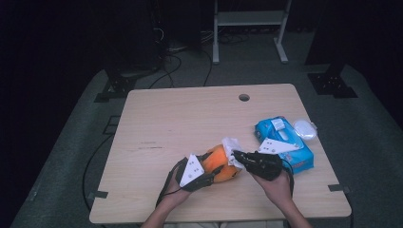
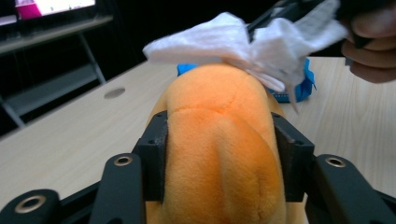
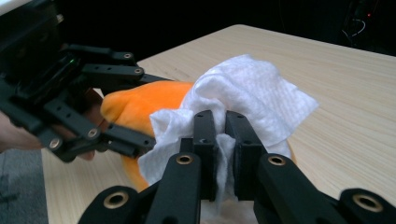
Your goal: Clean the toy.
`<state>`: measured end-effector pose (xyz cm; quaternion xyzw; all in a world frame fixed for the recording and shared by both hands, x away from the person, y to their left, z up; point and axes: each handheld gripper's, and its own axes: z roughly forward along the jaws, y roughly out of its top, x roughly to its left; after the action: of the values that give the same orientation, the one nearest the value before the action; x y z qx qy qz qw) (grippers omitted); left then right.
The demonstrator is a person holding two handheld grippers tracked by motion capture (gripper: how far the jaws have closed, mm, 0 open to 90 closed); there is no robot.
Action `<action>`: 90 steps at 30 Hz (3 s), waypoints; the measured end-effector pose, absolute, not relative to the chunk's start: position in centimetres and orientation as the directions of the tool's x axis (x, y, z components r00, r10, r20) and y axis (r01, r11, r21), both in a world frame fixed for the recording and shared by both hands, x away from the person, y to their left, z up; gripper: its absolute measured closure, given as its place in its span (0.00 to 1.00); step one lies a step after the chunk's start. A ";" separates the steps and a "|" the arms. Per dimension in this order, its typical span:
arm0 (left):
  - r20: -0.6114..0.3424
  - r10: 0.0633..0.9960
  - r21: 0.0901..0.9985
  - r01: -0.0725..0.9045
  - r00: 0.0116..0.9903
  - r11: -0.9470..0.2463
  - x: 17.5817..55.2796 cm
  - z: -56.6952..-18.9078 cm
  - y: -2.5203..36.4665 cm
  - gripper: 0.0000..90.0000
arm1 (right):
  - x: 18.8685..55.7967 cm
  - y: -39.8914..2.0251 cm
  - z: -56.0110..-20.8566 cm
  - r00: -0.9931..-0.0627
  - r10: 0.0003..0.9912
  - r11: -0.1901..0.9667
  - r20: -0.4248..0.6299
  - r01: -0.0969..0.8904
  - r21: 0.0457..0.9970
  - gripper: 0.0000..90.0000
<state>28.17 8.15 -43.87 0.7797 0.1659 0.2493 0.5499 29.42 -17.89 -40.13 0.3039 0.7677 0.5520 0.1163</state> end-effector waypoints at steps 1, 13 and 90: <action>0.175 0.517 0.939 0.017 0.838 -0.345 28.5 -44.4 8.3 0.50 | 29.6 -17.8 -40.5 -0.785 0.599 0.215 0.160 0.350 0.912 0.91; 0.016 0.549 0.939 0.177 0.836 -0.296 28.3 -44.4 10.3 0.46 | 30.4 -18.3 -43.1 -0.744 0.643 0.232 0.183 0.417 0.879 0.91; -0.062 0.553 0.911 0.274 0.831 -0.309 29.4 -44.4 10.5 0.32 | 29.6 -17.2 -41.9 -0.761 0.632 0.255 0.144 0.380 0.889 0.91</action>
<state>29.39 10.49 -44.45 0.7980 0.2590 0.1323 0.5279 29.57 -17.20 -41.86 0.3232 0.7826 0.5179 0.1218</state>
